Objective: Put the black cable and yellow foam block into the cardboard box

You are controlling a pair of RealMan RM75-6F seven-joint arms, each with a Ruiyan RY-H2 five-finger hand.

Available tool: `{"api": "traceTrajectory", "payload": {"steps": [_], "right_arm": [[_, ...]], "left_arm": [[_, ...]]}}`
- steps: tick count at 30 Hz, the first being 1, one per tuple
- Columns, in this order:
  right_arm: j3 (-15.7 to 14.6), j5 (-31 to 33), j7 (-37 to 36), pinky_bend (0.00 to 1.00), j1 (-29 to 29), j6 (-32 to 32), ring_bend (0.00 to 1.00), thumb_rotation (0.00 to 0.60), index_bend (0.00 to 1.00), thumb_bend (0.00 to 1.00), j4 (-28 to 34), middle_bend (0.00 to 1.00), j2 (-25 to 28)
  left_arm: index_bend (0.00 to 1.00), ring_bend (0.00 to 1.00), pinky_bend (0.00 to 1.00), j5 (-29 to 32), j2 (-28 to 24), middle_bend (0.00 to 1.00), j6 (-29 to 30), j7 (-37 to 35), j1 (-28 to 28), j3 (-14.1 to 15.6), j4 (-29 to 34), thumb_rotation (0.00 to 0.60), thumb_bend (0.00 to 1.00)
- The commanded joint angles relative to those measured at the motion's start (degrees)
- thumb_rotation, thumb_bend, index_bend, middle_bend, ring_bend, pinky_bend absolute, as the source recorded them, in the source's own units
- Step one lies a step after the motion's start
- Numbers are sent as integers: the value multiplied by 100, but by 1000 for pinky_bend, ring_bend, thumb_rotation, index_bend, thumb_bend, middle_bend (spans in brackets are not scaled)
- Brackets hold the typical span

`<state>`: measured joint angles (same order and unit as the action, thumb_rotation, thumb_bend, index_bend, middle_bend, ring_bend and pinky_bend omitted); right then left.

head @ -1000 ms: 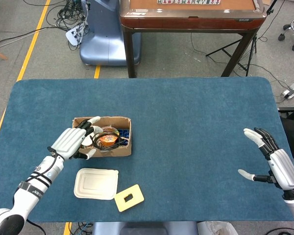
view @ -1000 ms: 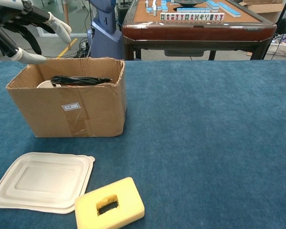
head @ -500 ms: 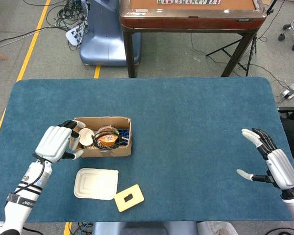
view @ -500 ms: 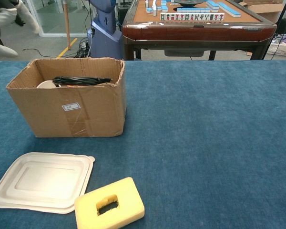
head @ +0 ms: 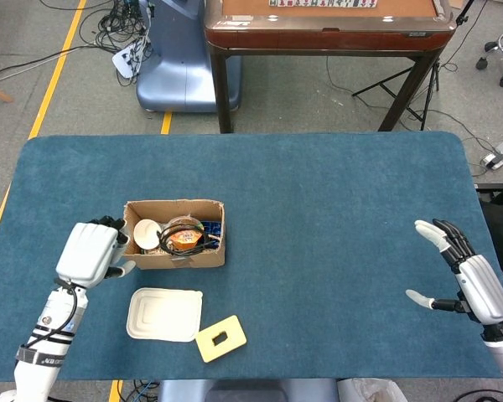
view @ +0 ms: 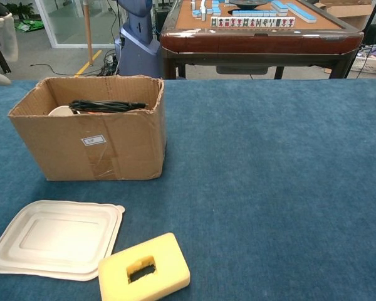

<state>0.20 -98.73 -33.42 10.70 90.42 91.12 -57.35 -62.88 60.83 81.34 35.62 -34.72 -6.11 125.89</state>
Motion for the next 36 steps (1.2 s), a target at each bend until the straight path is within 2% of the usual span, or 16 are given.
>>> {"api": "traceTrajectory", "payload": {"steps": [1,3,6,8,11,16,19,23,25,29,31,33,36], "right_arm": [[1,-1,8,0,2,-4,0,600,118,0,2,119,-3],[2,-4,22,0,5,-12,0,600,118,0,8,119,-9],[0,-11,41,0,6,-17,0,600,118,0,12,119,-14],[1,-14,40,0,3,-11,0,600,118,0,14,119,-12],[9,-1,16,0,-8,13,0,600,118,0,10,119,-4],[23,11,-49,0,-28,60,0,600,118,0,-8,119,9],[31,10,-78,0,-35,85,0,600,118,0,-13,119,14],[26,-10,-91,0,-35,87,0,600,118,0,-18,119,16],[25,-18,-92,0,-38,98,0,600,118,0,-17,119,15],[28,-15,-93,0,-39,97,0,600,118,0,-17,119,16],[28,-17,-90,0,-39,96,0,600,118,0,-16,119,15],[31,-17,-88,0,-40,99,0,600,117,0,-12,119,17],[33,-15,-100,0,-44,107,0,600,118,0,-13,119,22]], "left_arm": [[1000,421,554,-40,45,528,-23,-95,106,64,54,600,88],[956,375,547,94,-44,490,-242,-217,126,124,180,600,88],[786,185,422,418,-234,267,-650,-127,47,225,322,600,89],[670,47,298,706,-368,91,-945,-90,-40,272,441,600,90],[561,0,201,1090,-542,1,-1351,-152,-193,268,575,600,103],[534,0,158,1246,-601,0,-1593,-194,-327,255,615,600,209],[533,0,150,1163,-518,0,-1536,-270,-318,225,586,600,223],[472,0,143,944,-280,0,-1243,-309,-252,151,432,600,222],[407,0,142,687,-89,0,-993,-359,-168,104,302,600,222],[142,0,136,346,236,0,-636,-298,-68,54,69,600,209],[44,0,128,328,392,0,-555,-184,-91,-2,-52,600,184],[5,0,117,422,509,0,-542,-88,-142,-71,-135,600,168],[0,0,88,691,668,0,-594,83,-272,-202,-223,600,149]]}}
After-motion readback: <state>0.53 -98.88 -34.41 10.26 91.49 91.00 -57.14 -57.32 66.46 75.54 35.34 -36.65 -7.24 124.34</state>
